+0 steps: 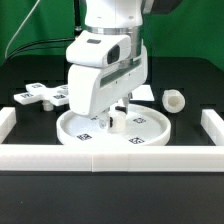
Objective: Assemble round table
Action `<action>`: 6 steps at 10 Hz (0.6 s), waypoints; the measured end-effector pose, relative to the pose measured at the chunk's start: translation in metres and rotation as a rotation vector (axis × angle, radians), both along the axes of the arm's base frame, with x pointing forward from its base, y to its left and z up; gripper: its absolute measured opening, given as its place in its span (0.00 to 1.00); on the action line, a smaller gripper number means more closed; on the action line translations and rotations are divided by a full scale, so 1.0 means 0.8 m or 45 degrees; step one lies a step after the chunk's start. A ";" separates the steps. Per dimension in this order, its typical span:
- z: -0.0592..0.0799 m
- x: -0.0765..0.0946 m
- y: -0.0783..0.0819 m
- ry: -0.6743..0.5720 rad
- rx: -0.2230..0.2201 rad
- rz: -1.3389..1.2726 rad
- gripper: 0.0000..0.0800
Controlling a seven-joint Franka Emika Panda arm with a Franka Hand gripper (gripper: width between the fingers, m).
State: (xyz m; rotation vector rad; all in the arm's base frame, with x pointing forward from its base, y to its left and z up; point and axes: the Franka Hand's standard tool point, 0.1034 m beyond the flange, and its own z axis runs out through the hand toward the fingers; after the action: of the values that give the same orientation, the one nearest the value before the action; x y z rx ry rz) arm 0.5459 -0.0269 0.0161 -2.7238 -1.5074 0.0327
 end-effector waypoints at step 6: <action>0.000 0.021 0.067 -0.029 0.031 0.087 0.51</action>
Offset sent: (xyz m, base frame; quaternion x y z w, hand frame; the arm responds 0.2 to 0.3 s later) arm 0.0204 0.0450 -0.0063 -0.0070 0.0297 -0.0574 0.9979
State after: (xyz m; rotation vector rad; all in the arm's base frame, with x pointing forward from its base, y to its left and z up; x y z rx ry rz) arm 0.5627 0.0270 0.0162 -2.6623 -1.5951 -0.0153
